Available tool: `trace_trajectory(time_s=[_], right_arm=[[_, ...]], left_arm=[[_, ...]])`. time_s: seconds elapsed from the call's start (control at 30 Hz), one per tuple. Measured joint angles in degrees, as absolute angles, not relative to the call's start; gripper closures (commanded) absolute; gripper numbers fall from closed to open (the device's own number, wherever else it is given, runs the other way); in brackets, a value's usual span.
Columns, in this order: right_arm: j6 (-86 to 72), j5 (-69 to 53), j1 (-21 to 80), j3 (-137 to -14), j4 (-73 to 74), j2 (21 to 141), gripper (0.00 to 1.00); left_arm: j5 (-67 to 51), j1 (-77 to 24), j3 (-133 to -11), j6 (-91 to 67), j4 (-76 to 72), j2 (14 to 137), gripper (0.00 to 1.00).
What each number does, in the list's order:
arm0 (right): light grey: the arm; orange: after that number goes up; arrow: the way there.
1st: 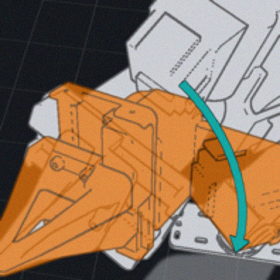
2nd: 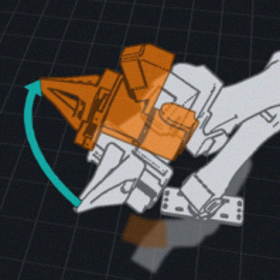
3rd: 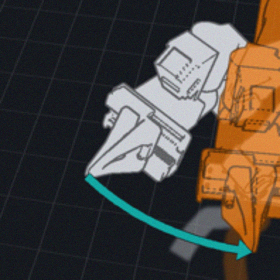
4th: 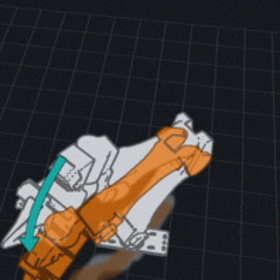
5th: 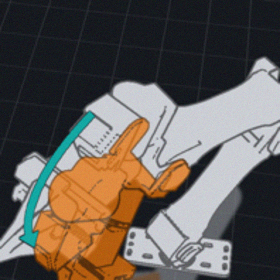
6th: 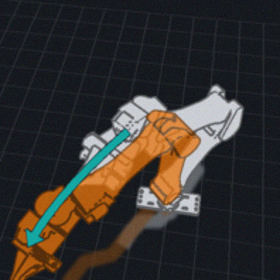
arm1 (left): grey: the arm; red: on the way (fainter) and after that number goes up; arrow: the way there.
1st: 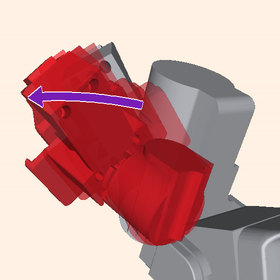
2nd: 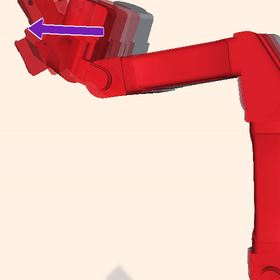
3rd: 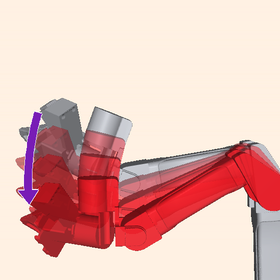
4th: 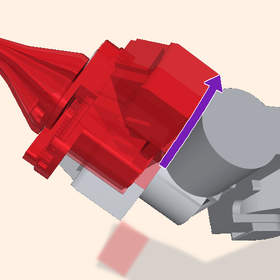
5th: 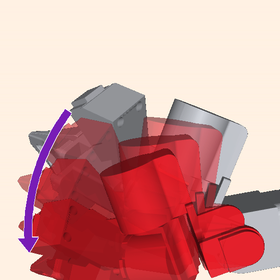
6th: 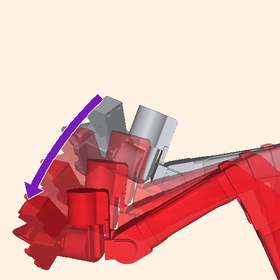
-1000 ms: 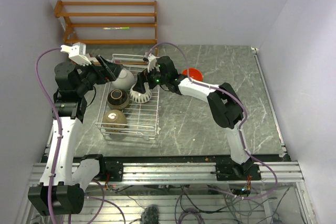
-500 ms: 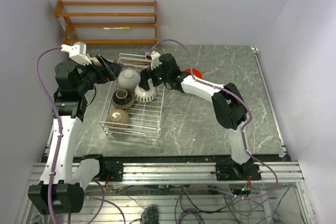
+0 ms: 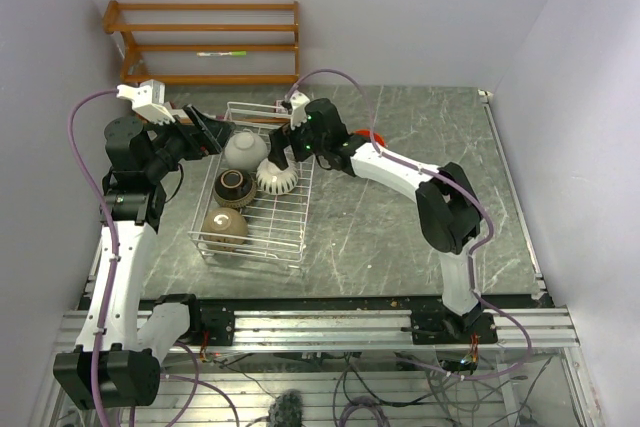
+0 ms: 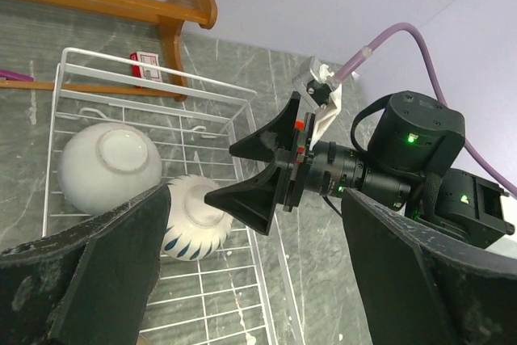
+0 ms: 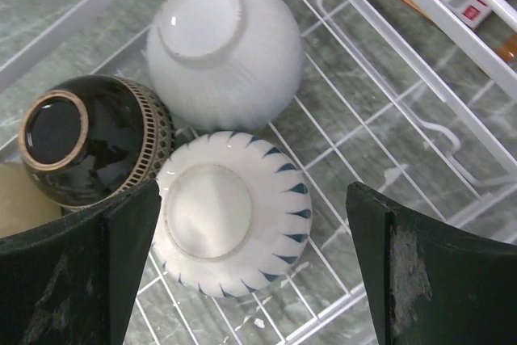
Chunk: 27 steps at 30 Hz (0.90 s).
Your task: Load the bowls into the dish rack
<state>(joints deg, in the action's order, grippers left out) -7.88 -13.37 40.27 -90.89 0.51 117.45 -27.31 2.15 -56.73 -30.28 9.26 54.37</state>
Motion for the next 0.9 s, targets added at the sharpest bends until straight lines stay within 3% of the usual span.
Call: trace_trajectory(time_s=[0.27, 0.5, 0.9], right_arm=[[-7.3, -8.4, 40.9, -95.4, 6.3, 118.3, 0.08], [-7.0, -10.2, 40.8, -96.7, 8.1, 121.3, 0.22], [-7.6, -15.4, 41.2, -94.5, 7.4, 121.9, 0.35]], left_arm=[[-27.4, 2.2, -56.7, -29.7, 9.4, 54.2, 0.03], [-27.5, 2.2, -56.7, -28.9, 9.7, 54.2, 0.03], [-27.5, 2.2, -56.7, -28.4, 10.3, 53.0, 0.02]])
